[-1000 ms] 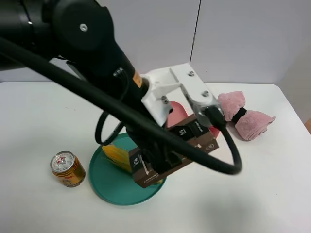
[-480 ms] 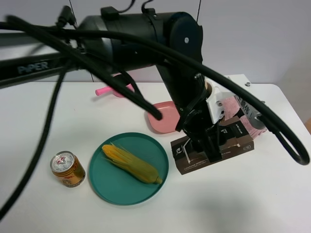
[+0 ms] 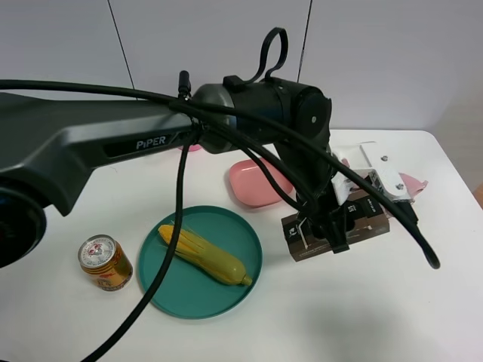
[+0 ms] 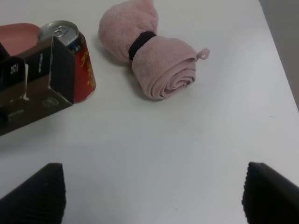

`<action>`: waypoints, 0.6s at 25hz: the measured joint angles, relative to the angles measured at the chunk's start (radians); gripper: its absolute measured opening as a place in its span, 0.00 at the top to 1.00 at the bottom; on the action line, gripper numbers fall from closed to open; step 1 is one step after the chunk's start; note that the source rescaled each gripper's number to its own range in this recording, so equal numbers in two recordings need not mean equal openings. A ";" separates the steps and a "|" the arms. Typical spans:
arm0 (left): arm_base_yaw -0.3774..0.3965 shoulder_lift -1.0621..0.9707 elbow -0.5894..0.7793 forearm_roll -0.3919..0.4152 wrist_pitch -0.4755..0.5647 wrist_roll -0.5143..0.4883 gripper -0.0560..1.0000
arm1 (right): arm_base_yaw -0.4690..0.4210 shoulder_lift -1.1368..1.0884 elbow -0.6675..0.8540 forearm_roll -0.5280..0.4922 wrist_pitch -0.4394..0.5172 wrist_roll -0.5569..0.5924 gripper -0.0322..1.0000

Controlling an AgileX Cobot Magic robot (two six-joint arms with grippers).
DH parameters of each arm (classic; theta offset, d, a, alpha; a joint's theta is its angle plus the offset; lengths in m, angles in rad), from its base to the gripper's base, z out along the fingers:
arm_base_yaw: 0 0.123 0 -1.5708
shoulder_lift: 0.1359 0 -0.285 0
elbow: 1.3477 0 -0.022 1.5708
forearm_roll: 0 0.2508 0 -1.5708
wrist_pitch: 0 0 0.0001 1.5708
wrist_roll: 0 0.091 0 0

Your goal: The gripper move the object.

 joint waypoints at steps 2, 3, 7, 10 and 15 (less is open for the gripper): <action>0.011 0.025 0.000 -0.001 0.018 0.000 0.95 | 0.000 0.000 0.000 0.000 0.000 0.000 0.00; 0.017 0.037 -0.002 -0.001 0.028 0.000 0.95 | 0.000 0.000 0.000 0.000 0.000 0.000 0.00; 0.030 0.080 -0.004 0.001 0.027 0.008 0.95 | 0.000 0.000 0.000 0.000 0.000 0.000 0.00; 0.035 0.106 -0.009 0.001 0.008 0.030 0.95 | 0.000 0.000 0.000 0.000 0.000 0.000 0.00; 0.048 0.143 -0.012 0.000 0.006 0.045 0.95 | 0.000 0.000 0.000 0.000 0.000 0.000 0.00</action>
